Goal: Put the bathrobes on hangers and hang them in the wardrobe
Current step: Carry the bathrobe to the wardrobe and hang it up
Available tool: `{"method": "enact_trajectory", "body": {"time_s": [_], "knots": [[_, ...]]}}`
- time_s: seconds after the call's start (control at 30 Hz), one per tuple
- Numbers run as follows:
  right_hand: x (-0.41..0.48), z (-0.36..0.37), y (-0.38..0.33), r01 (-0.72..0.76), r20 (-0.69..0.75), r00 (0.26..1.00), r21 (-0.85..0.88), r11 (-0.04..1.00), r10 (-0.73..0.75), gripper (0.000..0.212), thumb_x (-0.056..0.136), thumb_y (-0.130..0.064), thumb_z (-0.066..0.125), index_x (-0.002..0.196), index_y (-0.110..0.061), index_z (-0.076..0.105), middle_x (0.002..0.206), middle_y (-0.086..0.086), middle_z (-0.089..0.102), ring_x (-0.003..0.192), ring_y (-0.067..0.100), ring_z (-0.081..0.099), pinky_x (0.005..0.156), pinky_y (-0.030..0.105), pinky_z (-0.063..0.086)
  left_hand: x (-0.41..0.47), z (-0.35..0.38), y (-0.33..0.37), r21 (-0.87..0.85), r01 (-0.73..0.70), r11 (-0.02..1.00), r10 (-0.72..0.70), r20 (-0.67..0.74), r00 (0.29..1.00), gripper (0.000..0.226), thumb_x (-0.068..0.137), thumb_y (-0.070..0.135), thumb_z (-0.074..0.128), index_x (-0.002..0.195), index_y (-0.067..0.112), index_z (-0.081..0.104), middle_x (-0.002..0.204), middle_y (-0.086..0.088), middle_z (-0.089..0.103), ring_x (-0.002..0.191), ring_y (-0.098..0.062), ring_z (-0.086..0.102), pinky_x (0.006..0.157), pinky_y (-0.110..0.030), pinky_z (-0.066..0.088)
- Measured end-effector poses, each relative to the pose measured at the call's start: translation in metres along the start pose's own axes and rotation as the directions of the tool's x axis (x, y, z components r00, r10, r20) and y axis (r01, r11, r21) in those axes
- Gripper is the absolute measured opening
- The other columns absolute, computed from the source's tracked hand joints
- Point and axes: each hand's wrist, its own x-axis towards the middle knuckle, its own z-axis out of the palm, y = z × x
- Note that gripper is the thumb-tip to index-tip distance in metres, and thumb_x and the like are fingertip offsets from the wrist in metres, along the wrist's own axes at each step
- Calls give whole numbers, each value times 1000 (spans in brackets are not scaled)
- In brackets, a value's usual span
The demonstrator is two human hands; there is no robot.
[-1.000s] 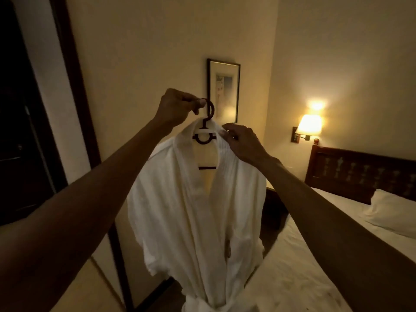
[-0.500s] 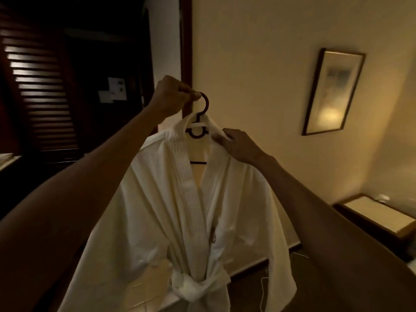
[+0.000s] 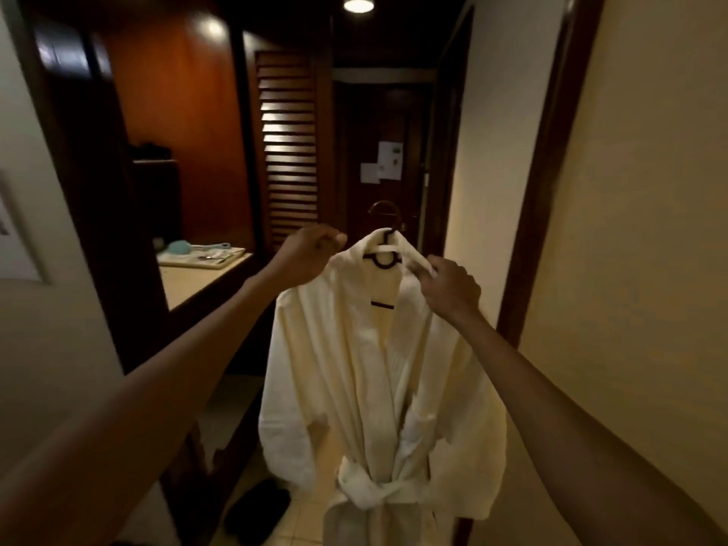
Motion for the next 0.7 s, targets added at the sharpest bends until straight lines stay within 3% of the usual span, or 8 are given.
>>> {"method": "enact_trajectory", "body": {"time_s": [0.13,0.3,0.5,0.7], "knots": [[54,57,-4,-33,-1,999,32,999,33,47,93,-62,45,72,-21,53,66,-7,55,58,14,48,60,30,31,31,18,-75,62,30,998,-35,80,996,41,97,53,50,129,27,57,123,2,63,110,-16,60,79,-27,47],[135,136,-7,-36,20,999,55,998,35,46,91,-62,46,69,-22,52,63,-7,55,62,16,55,58,29,33,109,43,-148,84,66,994,-69,26,997,49,95,47,57,141,33,44,150,-5,39,127,-27,48,95,-39,46],[231,197,4,-90,-8,996,72,993,91,48,92,-58,51,61,-21,47,61,-7,53,57,11,50,51,25,27,221,71,-221,169,42,985,-57,80,995,59,97,53,51,150,39,30,157,-2,31,141,-34,32,108,-59,37],[323,239,40,-121,-58,991,57,991,125,49,91,-58,52,61,-19,46,59,-6,50,55,11,48,51,26,26,328,111,-252,209,-2,978,0,10,1000,50,96,54,49,142,37,42,150,-3,38,136,-32,34,104,-55,38]]}}
